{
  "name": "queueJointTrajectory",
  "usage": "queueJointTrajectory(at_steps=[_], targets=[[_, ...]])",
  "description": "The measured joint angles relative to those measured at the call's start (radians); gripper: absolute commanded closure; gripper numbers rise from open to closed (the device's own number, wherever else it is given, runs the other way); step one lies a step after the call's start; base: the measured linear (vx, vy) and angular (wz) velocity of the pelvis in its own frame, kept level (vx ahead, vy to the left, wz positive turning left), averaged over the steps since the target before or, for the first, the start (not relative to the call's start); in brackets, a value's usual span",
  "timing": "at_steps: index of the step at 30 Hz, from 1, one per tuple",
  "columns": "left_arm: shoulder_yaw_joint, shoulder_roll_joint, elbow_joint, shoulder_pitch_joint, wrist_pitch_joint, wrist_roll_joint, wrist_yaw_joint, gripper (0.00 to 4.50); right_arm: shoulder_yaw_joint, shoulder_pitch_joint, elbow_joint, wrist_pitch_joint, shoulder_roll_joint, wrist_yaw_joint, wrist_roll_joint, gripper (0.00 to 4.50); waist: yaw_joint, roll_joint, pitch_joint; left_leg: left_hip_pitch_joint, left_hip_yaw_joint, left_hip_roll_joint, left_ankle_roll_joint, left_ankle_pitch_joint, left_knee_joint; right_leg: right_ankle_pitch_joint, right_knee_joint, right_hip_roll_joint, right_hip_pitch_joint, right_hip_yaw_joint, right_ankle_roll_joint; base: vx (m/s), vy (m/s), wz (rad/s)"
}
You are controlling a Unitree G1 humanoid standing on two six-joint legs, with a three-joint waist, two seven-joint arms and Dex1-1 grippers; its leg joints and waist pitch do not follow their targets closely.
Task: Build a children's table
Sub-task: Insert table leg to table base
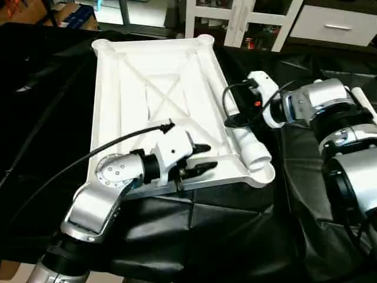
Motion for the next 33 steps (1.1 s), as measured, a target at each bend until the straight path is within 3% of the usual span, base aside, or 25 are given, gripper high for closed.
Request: queueJointTrajectory(at_steps=[13, 19, 28, 32, 33], targets=[[0.066, -0.05, 0.054, -0.071, -0.003, -0.008, 0.108, 2.58, -0.041, 0.009, 0.027, -0.005, -0.035, 0.006, -0.01, 2.4, 0.003, 0.0, 0.0, 0.0, 0.001, 0.001, 0.001, 0.0, 0.002, 0.001, 0.0, 0.0, 0.0, 0.0, -0.002, 0.0, 0.0, 0.0], [0.153, -0.116, 0.061, -0.116, 0.032, -0.06, 0.2, 2.58, -0.118, 0.011, 0.041, 0.032, -0.077, 0.02, 0.036, 2.52, 0.005, 0.0, 0.0, -0.004, 0.001, 0.001, 0.007, 0.002, 0.003, 0.001, 0.0, 0.0, -0.002, 0.0, -0.002, 0.0, 0.0, 0.0], [0.18, -0.173, 0.087, -0.155, 0.038, -0.079, 0.275, 2.58, -0.249, 0.016, 0.031, 0.042, -0.137, 0.067, 0.123, 2.67, 0.003, 0.001, 0.001, -0.019, 0.001, 0.002, 0.011, 0.004, 0.01, 0.002, 0.009, 0.0, -0.019, 0.0, -0.003, 0.0, 0.0, 0.0], [0.21, -0.208, 0.094, -0.176, 0.059, -0.109, 0.317, 2.41, -0.309, 0.053, -0.05, -0.016, -0.148, 0.09, 0.169, 2.68, 0.003, 0.001, 0.001, -0.019, 0.001, 0.003, 0.011, 0.004, 0.013, 0.002, 0.013, 0.0, -0.02, 0.0, -0.003, 0.0, 0.0, 0.0], [0.244, -0.236, 0.094, -0.202, 0.09, -0.146, 0.346, 2.31, -0.358, 0.094, -0.137, -0.049, -0.148, 0.105, 0.21, 2.68, 0.006, 0.0, 0.002, -0.019, 0.001, 0.003, 0.011, 0.004, 0.013, 0.002, 0.014, 0.0, -0.02, 0.0, -0.003, 0.0, 0.0, 0.0]])
